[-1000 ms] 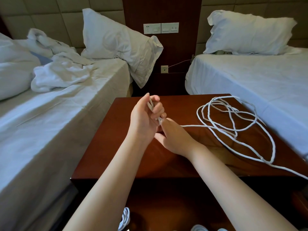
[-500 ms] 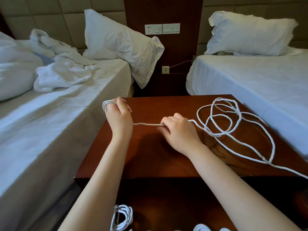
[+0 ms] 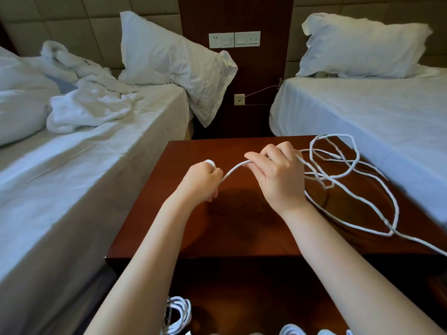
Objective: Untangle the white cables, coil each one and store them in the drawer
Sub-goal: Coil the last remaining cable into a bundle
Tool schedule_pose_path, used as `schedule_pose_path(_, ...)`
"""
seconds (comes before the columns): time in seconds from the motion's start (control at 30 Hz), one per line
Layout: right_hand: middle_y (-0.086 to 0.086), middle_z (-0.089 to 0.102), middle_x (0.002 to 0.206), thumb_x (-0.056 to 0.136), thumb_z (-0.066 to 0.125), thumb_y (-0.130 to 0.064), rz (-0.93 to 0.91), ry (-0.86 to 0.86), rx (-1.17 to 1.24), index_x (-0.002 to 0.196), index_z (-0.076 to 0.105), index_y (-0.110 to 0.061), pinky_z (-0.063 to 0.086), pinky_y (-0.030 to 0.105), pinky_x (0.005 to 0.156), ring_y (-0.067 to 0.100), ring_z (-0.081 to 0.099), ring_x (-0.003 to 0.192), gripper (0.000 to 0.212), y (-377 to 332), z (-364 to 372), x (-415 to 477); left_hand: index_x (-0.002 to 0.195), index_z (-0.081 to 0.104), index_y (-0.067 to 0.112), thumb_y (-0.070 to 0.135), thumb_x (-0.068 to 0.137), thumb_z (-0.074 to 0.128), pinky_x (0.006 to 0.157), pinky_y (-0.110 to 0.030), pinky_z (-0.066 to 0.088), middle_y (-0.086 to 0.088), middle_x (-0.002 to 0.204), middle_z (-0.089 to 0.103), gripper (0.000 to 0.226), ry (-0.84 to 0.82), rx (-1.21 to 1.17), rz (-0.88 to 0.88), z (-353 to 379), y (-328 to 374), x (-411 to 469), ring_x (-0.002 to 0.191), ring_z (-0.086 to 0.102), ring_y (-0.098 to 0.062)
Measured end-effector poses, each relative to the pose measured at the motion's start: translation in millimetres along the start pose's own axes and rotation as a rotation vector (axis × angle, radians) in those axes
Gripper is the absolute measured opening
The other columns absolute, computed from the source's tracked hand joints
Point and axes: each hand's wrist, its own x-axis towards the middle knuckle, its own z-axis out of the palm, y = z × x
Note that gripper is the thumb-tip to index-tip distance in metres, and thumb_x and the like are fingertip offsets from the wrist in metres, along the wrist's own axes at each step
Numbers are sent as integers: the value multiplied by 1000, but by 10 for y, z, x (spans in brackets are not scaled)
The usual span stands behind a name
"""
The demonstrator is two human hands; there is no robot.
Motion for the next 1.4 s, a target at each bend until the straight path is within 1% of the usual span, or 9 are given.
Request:
schedule_pose_path(0.3,9,69,97,91,66,-23,121,-230,-162,119,69,-16,47,43,75,31,59,95,29,-38,18,-21,64,49,10,54,100,28,47,-24,38,2,40,40,61,-421,-196,10,-5,144,-106,39,34,-15)
schedule_pose_path(0.47,9,71,97,91,48,-12,87,-339,-109,109,68,-8,43,52,94,31,63,98,27,-147,11,-48,61,41,10,35,99,45,43,-23,28,4,40,31,45,-657,-517,145,-108,171,-166,37,24,-11)
schedule_pose_path(0.57,1,70,105,95,26,-24,69,-457,-67,114,65,-13,37,50,105,23,62,107,45,-196,53,-52,62,39,11,26,91,43,40,-19,28,5,39,28,33,-718,-759,167,-173,169,-162,35,22,-6)
schedule_pose_path(0.7,11,69,112,93,51,-24,131,-407,47,112,65,-6,41,53,101,29,59,119,30,-175,101,-67,56,44,15,18,88,37,37,-16,29,9,37,30,34,-731,-1071,225,-168,217,-140,32,23,-3)
schedule_pose_path(0.77,12,69,112,92,45,-26,133,-372,69,111,66,-4,45,53,98,32,59,118,36,-158,113,-76,56,47,17,18,90,37,38,-16,29,10,37,34,36,-721,-1206,289,-166,268,-137,33,25,-1)
schedule_pose_path(0.87,10,67,116,91,53,-25,114,-372,112,115,64,-5,47,49,97,28,58,118,33,-144,105,-67,56,47,18,22,91,41,41,-17,29,11,37,37,35,-650,-1361,366,-163,371,-162,35,23,-3)
schedule_pose_path(1.0,4,71,95,86,70,-21,55,-450,141,106,69,-8,48,46,91,26,65,97,24,-264,50,-87,60,42,15,22,98,37,44,-18,34,8,39,32,39,-356,-1381,268,-109,443,-206,36,27,-4)
schedule_pose_path(1.2,-3,65,112,100,47,-32,-40,-732,166,126,59,-19,39,40,103,18,55,110,31,-393,-47,-20,72,42,13,15,102,31,57,-22,41,6,49,40,32,-36,-1402,181,-108,277,-111,43,38,-6)
schedule_pose_path(1.4,-3,64,94,96,52,-24,-21,-650,211,107,67,-19,41,26,71,16,54,95,19,-434,-109,-19,76,41,13,14,103,33,66,-25,49,6,52,47,29,422,-1276,168,-165,83,33,52,44,-8)
